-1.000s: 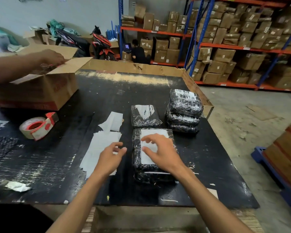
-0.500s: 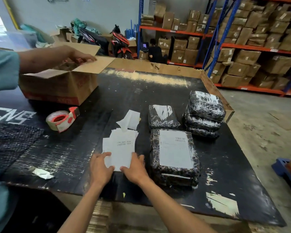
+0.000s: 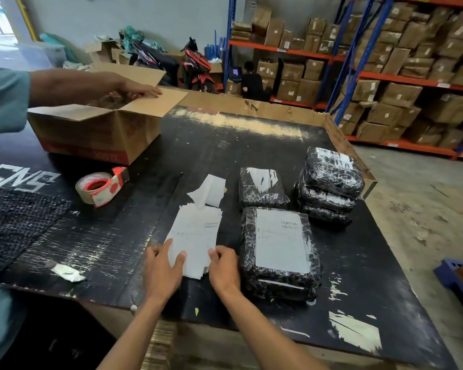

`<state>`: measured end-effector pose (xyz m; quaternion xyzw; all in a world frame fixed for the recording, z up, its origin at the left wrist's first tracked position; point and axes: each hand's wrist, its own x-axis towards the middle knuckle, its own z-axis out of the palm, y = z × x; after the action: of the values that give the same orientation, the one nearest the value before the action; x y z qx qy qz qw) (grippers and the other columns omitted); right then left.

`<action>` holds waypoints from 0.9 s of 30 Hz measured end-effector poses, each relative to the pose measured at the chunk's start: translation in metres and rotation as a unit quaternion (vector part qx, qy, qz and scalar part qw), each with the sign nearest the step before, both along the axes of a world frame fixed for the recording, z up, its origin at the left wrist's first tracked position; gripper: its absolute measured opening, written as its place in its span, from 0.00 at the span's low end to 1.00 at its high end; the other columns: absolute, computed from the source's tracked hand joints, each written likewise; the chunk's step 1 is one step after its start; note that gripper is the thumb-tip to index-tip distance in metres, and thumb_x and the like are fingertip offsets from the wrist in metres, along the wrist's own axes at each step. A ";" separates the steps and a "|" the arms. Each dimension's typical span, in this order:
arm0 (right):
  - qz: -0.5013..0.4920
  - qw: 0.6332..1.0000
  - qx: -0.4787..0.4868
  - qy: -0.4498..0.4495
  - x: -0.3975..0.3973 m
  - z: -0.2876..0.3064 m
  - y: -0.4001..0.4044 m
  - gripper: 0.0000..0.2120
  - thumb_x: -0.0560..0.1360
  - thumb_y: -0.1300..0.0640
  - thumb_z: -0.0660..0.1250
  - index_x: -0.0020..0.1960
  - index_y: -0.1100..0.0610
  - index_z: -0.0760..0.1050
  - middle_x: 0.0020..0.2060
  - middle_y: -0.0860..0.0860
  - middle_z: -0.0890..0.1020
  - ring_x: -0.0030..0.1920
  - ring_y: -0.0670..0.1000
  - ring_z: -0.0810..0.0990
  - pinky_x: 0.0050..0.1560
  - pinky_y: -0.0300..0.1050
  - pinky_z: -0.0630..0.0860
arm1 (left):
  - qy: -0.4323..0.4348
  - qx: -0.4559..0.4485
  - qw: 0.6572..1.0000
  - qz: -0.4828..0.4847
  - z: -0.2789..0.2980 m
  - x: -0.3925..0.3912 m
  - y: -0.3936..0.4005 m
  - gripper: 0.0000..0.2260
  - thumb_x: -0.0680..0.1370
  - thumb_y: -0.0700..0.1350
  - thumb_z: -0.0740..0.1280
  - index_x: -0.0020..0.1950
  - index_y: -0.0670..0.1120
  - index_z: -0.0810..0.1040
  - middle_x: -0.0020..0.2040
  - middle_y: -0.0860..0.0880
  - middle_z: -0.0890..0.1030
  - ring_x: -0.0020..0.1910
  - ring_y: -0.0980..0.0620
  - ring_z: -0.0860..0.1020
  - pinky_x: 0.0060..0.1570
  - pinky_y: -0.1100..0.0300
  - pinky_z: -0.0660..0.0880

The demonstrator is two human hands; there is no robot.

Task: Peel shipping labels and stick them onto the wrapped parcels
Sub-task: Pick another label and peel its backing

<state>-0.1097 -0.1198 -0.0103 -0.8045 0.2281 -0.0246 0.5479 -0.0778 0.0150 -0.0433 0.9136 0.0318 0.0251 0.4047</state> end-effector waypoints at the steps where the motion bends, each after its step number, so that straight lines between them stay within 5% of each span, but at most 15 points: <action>1: -0.002 1.000 -0.024 -0.007 -0.002 0.001 0.001 0.18 0.83 0.57 0.61 0.34 0.52 0.68 0.38 0.52 0.74 0.37 0.49 0.69 0.39 0.45 0.66 | -0.005 0.007 1.000 0.002 -0.001 0.000 -0.001 0.23 0.80 0.51 0.64 0.73 0.46 0.70 0.62 0.43 0.68 0.61 0.42 0.72 0.60 0.50 0.70; 4: -0.010 0.995 -0.086 -0.042 -0.009 0.004 0.007 0.11 0.82 0.55 0.62 0.42 0.54 0.78 0.45 0.52 0.79 0.45 0.51 0.76 0.46 0.46 0.72 | -0.003 0.040 0.999 -0.010 -0.001 0.000 -0.002 0.22 0.81 0.51 0.61 0.74 0.45 0.67 0.61 0.44 0.66 0.61 0.43 0.68 0.61 0.49 0.69; 6: -0.010 0.992 -0.090 -0.091 -0.015 0.008 0.013 0.10 0.81 0.56 0.63 0.42 0.56 0.78 0.39 0.51 0.80 0.40 0.52 0.77 0.41 0.49 0.74 | 0.014 0.020 1.000 -0.011 0.004 -0.001 -0.005 0.22 0.82 0.52 0.59 0.74 0.46 0.67 0.63 0.44 0.65 0.62 0.44 0.68 0.61 0.49 0.70; 9: -0.008 0.990 -0.011 -0.140 -0.026 0.027 0.019 0.08 0.82 0.56 0.60 0.44 0.53 0.74 0.34 0.51 0.79 0.28 0.53 0.77 0.29 0.53 0.78 | -0.012 -0.087 0.995 0.041 0.022 -0.007 -0.010 0.16 0.82 0.53 0.58 0.67 0.49 0.74 0.63 0.45 0.66 0.59 0.44 0.73 0.57 0.53 0.70; 11: 0.003 0.987 0.063 -0.151 -0.029 0.046 0.017 0.08 0.84 0.59 0.58 0.48 0.56 0.72 0.36 0.59 0.80 0.22 0.50 0.75 0.23 0.47 0.74 | -0.047 -0.134 0.988 0.058 0.045 -0.011 -0.011 0.14 0.82 0.52 0.59 0.56 0.45 0.79 0.58 0.46 0.73 0.52 0.47 0.76 0.49 0.59 0.69; 13: -0.002 0.979 0.115 -0.171 -0.033 0.066 0.008 0.07 0.84 0.60 0.57 0.50 0.58 0.72 0.40 0.64 0.80 0.23 0.48 0.75 0.22 0.44 0.73 | -0.047 -0.234 0.971 -0.005 0.067 -0.013 -0.008 0.14 0.83 0.50 0.60 0.48 0.42 0.78 0.47 0.46 0.79 0.45 0.49 0.77 0.41 0.60 0.71; 16: 0.002 0.968 0.176 -0.180 -0.038 0.089 -0.011 0.03 0.82 0.60 0.62 0.52 0.56 0.75 0.42 0.56 0.84 0.31 0.49 0.78 0.23 0.43 0.74 | -0.002 -0.361 0.928 -0.091 0.097 -0.018 -0.001 0.13 0.82 0.49 0.62 0.50 0.41 0.80 0.47 0.42 0.82 0.44 0.47 0.79 0.42 0.54 0.75; 19: 0.042 0.955 0.241 -0.167 -0.043 0.106 -0.032 0.10 0.78 0.57 0.71 0.58 0.57 0.80 0.49 0.51 0.88 0.44 0.49 0.87 0.36 0.40 0.81 | 0.018 -0.349 0.924 -0.157 0.114 -0.024 -0.002 0.12 0.80 0.49 0.64 0.51 0.44 0.83 0.46 0.47 0.84 0.44 0.52 0.80 0.41 0.59 0.76; 22: 0.051 0.945 0.277 -0.166 -0.045 0.115 -0.051 0.13 0.76 0.58 0.73 0.59 0.59 0.82 0.54 0.53 0.87 0.54 0.53 0.86 0.55 0.49 0.82 | 0.033 -0.366 0.909 -0.199 0.126 -0.032 -0.010 0.12 0.80 0.48 0.64 0.50 0.43 0.84 0.41 0.50 0.84 0.38 0.54 0.77 0.38 0.60 0.75; 27: -0.013 0.942 0.284 -0.181 -0.045 0.123 -0.077 0.11 0.76 0.59 0.72 0.58 0.58 0.82 0.53 0.53 0.87 0.55 0.54 0.86 0.52 0.50 0.82 | 0.035 -0.421 0.882 -0.209 0.132 -0.044 -0.025 0.11 0.78 0.45 0.66 0.49 0.38 0.83 0.37 0.45 0.82 0.34 0.51 0.74 0.35 0.62 0.75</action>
<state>-0.1545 -0.1965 0.1125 -0.5948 0.1331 -0.1110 0.7850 -0.1221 -0.0103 0.0890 0.6432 -0.1379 -0.1074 0.7454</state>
